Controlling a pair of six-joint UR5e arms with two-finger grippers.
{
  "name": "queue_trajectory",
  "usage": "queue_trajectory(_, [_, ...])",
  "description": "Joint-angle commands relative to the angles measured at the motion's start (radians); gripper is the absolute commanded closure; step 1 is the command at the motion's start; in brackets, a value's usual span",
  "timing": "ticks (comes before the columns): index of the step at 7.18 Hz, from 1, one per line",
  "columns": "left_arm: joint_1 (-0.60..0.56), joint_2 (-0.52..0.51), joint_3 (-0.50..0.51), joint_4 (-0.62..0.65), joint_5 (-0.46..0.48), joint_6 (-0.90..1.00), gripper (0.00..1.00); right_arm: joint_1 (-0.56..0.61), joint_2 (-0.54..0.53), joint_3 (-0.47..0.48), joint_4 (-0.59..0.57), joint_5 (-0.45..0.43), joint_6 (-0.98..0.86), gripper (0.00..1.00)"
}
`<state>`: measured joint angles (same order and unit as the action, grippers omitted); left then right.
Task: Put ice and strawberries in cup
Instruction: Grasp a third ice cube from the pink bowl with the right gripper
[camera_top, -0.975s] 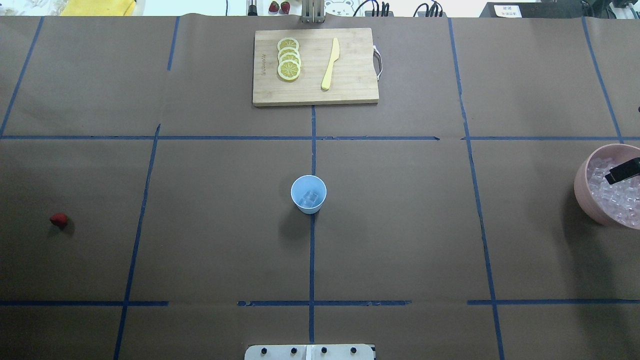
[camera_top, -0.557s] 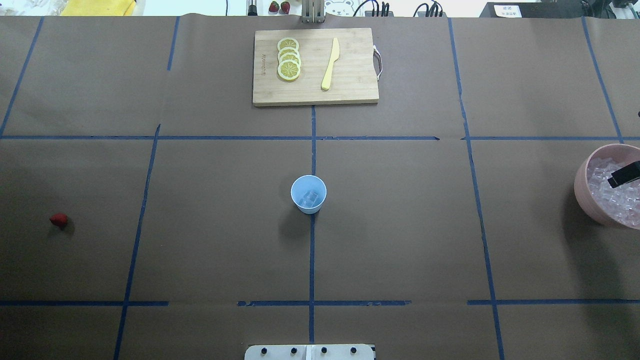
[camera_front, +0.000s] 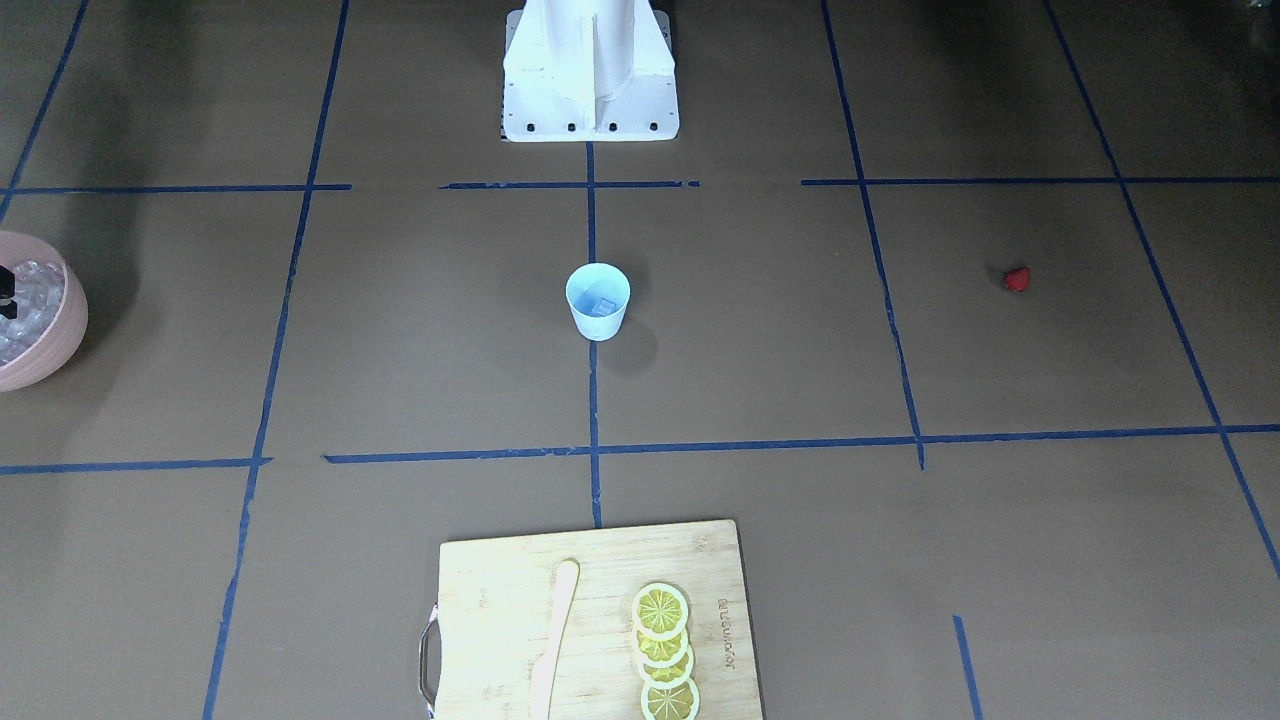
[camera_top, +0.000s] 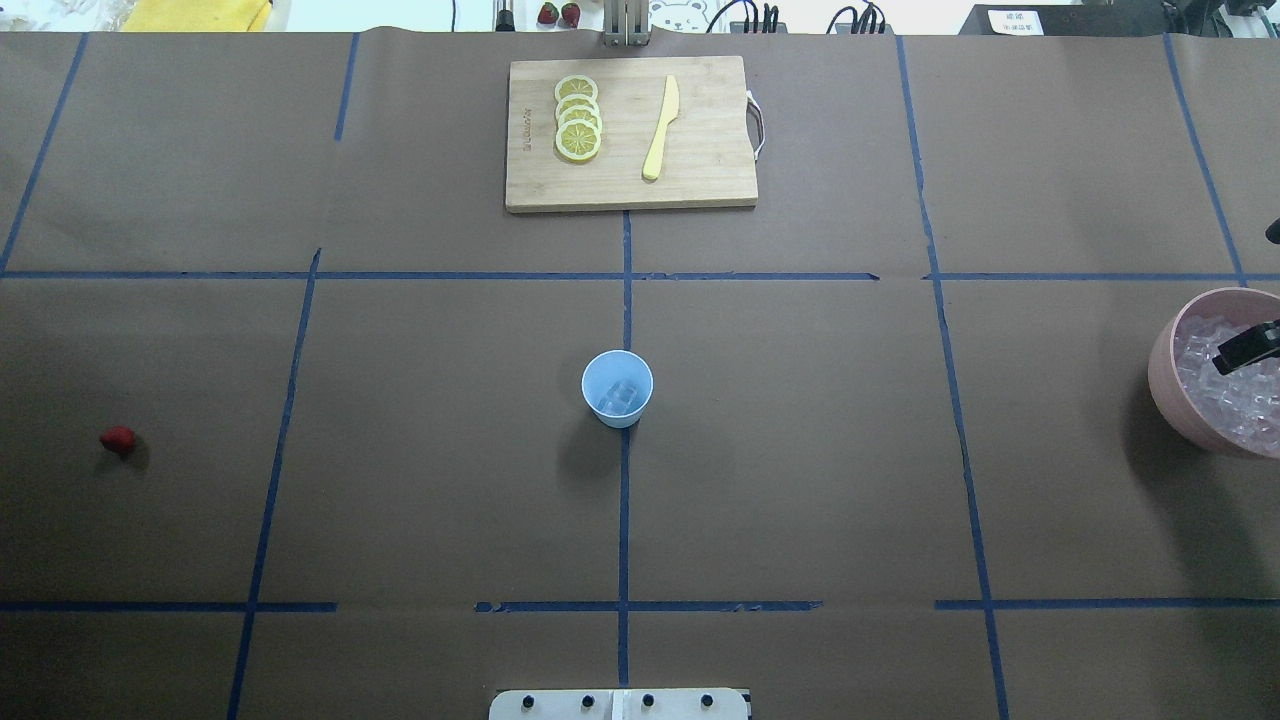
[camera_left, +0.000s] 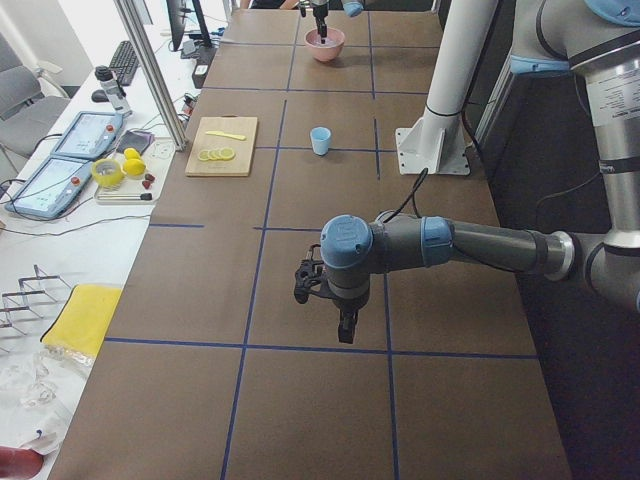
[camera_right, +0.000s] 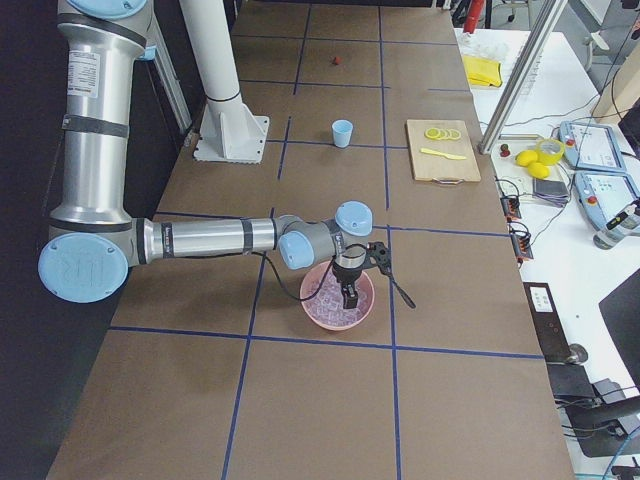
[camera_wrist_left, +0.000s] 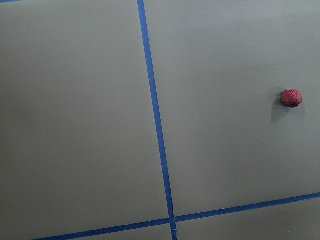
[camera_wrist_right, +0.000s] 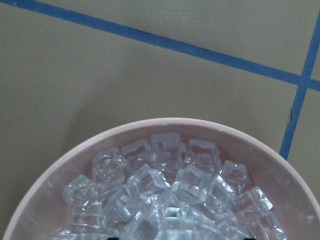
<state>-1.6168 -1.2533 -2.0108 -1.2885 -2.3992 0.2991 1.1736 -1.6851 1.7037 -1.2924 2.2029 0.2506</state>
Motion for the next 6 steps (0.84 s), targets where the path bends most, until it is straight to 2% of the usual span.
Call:
queue_trajectory(1, [0.000,0.000,0.000,0.000,0.000,0.000,0.00,0.001,0.001,-0.006,0.005,0.000,-0.001,0.56])
queue_trajectory(3, [0.000,0.000,0.000,0.000,0.000,0.000,0.00,0.001,-0.001,0.001,0.005,0.001,-0.004,0.92])
queue_trajectory(4, [0.000,0.000,0.000,0.000,0.000,0.000,0.00,0.003,-0.004,0.002,0.007,0.001,-0.007,0.99])
queue_trajectory(6, [0.000,0.000,0.000,0.000,0.000,0.000,0.00,0.029,-0.014,0.054,0.005,0.012,-0.007,1.00])
